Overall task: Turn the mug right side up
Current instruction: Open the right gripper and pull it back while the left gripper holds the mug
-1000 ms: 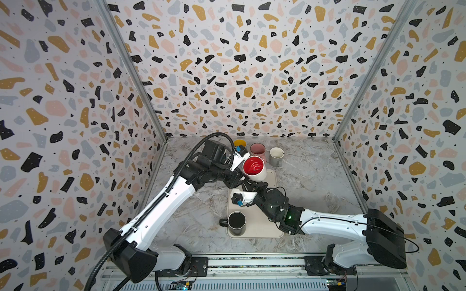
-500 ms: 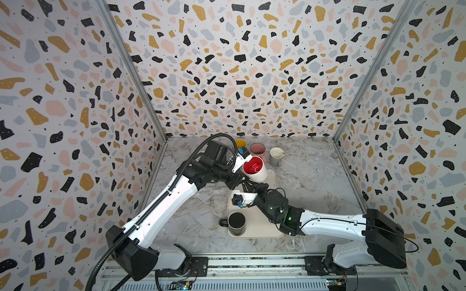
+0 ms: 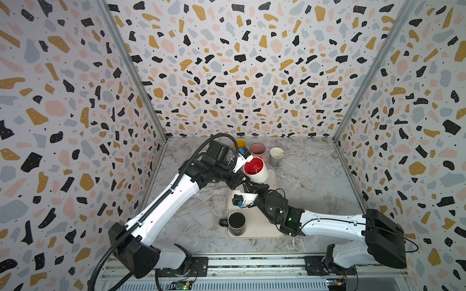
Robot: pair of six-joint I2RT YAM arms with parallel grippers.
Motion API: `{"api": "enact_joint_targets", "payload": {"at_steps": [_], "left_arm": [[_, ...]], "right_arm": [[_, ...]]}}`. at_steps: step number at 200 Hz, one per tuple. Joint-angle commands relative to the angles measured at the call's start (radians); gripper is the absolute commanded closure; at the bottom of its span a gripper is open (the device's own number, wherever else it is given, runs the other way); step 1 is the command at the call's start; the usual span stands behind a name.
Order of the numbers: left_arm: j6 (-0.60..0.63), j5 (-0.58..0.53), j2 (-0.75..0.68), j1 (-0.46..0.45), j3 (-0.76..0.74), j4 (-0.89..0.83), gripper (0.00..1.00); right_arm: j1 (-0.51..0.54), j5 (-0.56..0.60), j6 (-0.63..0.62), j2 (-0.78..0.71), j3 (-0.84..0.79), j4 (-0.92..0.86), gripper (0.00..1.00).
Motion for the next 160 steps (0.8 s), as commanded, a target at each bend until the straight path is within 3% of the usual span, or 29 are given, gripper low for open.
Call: {"api": "enact_joint_targets", "payload": {"at_steps": [1, 54, 160], "left_arm": [[-0.032, -0.034, 0.01, 0.003, -0.006, 0.023, 1.0], [-0.038, -0.057, 0.01, 0.003, -0.004, 0.041, 1.0], [-0.052, -0.096, 0.041, 0.022, -0.002, 0.1, 1.0]], "right_arm": [[0.02, 0.001, -0.02, -0.07, 0.032, 0.149, 1.0], [0.019, 0.018, -0.013, -0.083, 0.028, 0.128, 0.82], [0.02, 0.055, 0.03, -0.138, 0.019, 0.02, 0.75]]}}
